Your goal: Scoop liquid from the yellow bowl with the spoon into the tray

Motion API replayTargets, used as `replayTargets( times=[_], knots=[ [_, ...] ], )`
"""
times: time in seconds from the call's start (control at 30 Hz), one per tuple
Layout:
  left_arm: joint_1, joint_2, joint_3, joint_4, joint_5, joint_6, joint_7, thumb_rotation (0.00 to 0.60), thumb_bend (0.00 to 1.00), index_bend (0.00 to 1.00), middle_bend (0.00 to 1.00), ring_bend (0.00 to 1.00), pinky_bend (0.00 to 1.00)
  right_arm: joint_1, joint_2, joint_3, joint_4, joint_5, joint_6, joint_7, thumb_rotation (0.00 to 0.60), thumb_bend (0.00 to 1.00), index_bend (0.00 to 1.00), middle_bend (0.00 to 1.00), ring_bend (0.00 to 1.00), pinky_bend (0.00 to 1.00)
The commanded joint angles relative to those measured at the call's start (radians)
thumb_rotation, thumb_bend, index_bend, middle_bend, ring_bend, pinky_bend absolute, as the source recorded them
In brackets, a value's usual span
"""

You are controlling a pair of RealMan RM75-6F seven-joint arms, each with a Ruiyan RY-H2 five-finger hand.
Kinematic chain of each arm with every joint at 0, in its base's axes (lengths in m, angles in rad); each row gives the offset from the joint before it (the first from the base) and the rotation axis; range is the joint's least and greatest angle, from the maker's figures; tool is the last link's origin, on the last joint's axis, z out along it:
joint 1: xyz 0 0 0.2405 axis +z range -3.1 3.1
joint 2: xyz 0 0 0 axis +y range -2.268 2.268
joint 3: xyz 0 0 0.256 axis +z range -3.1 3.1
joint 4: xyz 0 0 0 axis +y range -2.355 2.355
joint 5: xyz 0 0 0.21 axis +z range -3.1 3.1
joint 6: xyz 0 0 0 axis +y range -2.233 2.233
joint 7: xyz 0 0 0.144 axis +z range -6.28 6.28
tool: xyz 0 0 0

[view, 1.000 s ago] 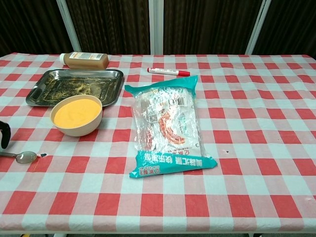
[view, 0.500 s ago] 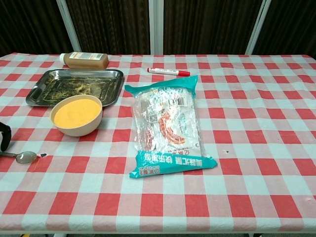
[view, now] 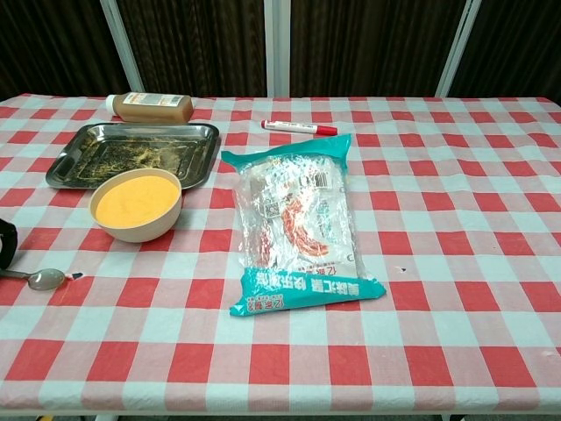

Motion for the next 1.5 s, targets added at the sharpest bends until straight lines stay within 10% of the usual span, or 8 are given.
replayTargets(
  times=[0.03,0.63,0.97,1.2,1.5],
  knots=[
    [0.001,-0.003,0.001,0.002,-0.002,0.0,0.001,0.6,0.38,0.56,0.93,0.9,0.98,-0.001,0.0,0.0,0.0,0.001,0.0,-0.001,0.439,0.18,0.04,0.21,0.04,0.16],
    [-0.001,-0.012,-0.002,0.018,-0.005,0.008,-0.004,0.6,0.35,0.62,0.94,0.91,0.98,-0.011,0.005,-0.001,-0.007,0.003,0.01,-0.002,0.437,0.17,0.04,0.21,0.04,0.16],
    [-0.037,0.151,-0.053,-0.147,-0.018,0.028,0.032,0.6,0.4,0.62,0.94,0.91,0.98,-0.014,0.006,0.0,0.001,-0.004,0.02,0.009,0.438,0.18,0.04,0.21,0.04,0.16],
    [-0.125,0.261,-0.129,-0.26,-0.061,-0.059,-0.021,0.6,0.42,0.62,0.94,0.91,0.98,-0.015,0.002,0.001,0.012,-0.008,0.026,0.02,0.44,0.17,0.04,0.21,0.04,0.16],
    [-0.279,0.178,-0.174,-0.207,-0.276,-0.209,0.115,0.6,0.41,0.62,0.95,0.91,0.98,-0.015,0.001,0.002,0.026,-0.008,0.026,0.036,0.437,0.18,0.04,0.21,0.04,0.16]
  ],
)
